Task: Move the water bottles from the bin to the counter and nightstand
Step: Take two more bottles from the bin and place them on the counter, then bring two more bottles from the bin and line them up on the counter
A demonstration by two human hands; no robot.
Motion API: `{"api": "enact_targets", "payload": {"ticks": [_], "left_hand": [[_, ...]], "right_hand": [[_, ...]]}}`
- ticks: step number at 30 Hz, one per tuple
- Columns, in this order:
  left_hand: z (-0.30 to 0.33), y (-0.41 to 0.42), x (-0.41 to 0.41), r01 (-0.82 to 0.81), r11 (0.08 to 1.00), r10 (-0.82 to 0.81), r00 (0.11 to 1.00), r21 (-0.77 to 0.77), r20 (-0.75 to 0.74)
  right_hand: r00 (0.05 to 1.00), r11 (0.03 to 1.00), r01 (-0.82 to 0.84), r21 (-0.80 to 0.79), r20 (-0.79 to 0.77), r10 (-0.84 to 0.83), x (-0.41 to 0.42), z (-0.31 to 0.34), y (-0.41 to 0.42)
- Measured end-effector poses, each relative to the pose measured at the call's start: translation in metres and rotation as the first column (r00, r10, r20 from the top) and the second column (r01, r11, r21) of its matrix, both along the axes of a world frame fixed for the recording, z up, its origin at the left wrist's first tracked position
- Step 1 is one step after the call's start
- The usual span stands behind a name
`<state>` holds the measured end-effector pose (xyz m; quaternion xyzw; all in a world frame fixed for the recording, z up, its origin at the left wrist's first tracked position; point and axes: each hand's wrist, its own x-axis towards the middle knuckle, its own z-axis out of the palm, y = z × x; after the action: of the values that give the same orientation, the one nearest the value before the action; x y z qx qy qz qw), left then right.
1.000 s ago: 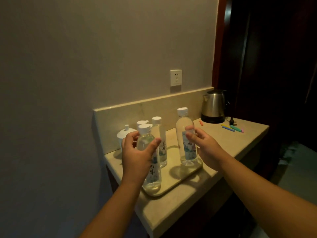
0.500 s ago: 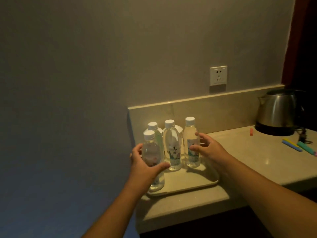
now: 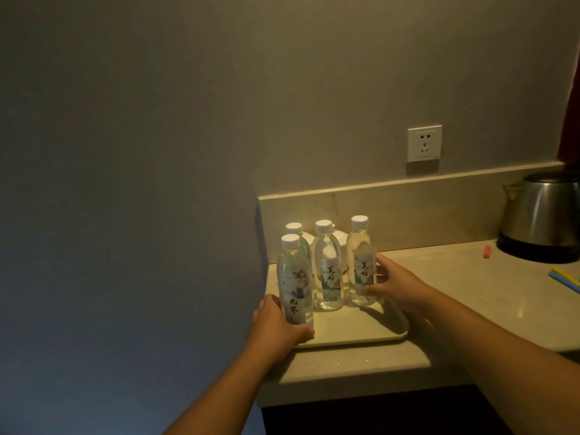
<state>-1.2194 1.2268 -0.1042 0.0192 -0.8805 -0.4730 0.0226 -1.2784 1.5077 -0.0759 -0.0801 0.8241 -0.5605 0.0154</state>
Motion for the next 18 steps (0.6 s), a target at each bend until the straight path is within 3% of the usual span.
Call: {"api": "enact_targets", "payload": {"ticks": [3,5,7,9,13,18], "left_hand": [[0.003,0.001,0.002,-0.002,1.0,0.003,1.0,-0.025,0.011],[0.009,0.001,0.005,0.019,1.0,-0.018,0.999,-0.006,0.045],[0.018,0.0,0.011,0.049,0.994,-0.055,0.997,0.099,0.053],[0.027,-0.001,0.021,0.085,0.966,-0.078,0.996,0.245,-0.038],[0.052,-0.015,0.04,0.041,0.92,0.098,0.939,0.391,-0.329],[0.088,-0.065,0.065,-0.063,0.896,0.245,0.896,0.44,-0.369]], "right_hand": [[0.999,0.999,0.048,-0.011,0.0,-0.048,0.007,0.005,-0.004],[0.974,0.973,0.209,-0.096,-0.066,-0.215,0.019,0.013,-0.013],[0.899,0.896,0.345,-0.278,-0.177,-0.401,0.038,0.018,-0.029],[0.829,0.845,0.357,-0.397,-0.281,-0.483,0.059,0.021,-0.052],[0.849,0.895,0.175,-0.411,-0.398,-0.348,0.095,0.033,-0.119],[0.863,0.922,0.048,-0.384,-0.448,-0.232,0.122,0.063,-0.215]]}}
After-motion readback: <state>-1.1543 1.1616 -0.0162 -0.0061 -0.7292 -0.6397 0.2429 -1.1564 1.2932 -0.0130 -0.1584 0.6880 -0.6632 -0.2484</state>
